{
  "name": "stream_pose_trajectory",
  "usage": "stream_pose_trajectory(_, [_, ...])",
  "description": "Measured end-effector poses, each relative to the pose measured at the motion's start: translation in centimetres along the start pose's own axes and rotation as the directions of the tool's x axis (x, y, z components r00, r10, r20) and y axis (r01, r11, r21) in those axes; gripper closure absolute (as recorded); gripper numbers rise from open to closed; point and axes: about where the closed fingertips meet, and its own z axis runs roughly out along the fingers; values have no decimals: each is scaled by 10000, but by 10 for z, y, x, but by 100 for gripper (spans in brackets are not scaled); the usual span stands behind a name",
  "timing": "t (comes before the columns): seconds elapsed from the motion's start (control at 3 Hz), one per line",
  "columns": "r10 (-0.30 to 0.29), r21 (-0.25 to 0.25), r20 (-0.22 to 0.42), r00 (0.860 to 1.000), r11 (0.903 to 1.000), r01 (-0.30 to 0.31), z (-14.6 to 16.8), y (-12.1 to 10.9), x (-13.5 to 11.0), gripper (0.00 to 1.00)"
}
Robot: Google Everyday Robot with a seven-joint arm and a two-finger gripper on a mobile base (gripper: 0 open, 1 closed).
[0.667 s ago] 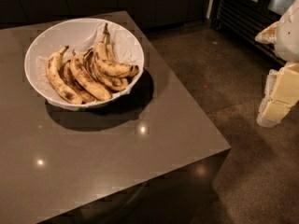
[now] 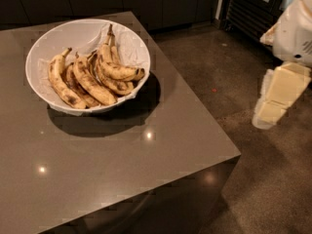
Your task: Pick banana from white bowl
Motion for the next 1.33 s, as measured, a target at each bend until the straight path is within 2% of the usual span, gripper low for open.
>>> stream_pose_trajectory(0.33, [416, -406, -343, 9985, 9983, -430, 15, -4, -48, 0])
stream_pose_trajectory(0.67, [41, -911, -540, 9985, 9958, -91, 22, 1, -107, 0])
stream_pose_trajectory(1.0, [71, -660, -310, 9995, 9978, -91, 20, -3, -108, 0])
stream_pose_trajectory(1.33, [408, -221, -339, 9986, 9989, -415, 27, -26, -138, 0])
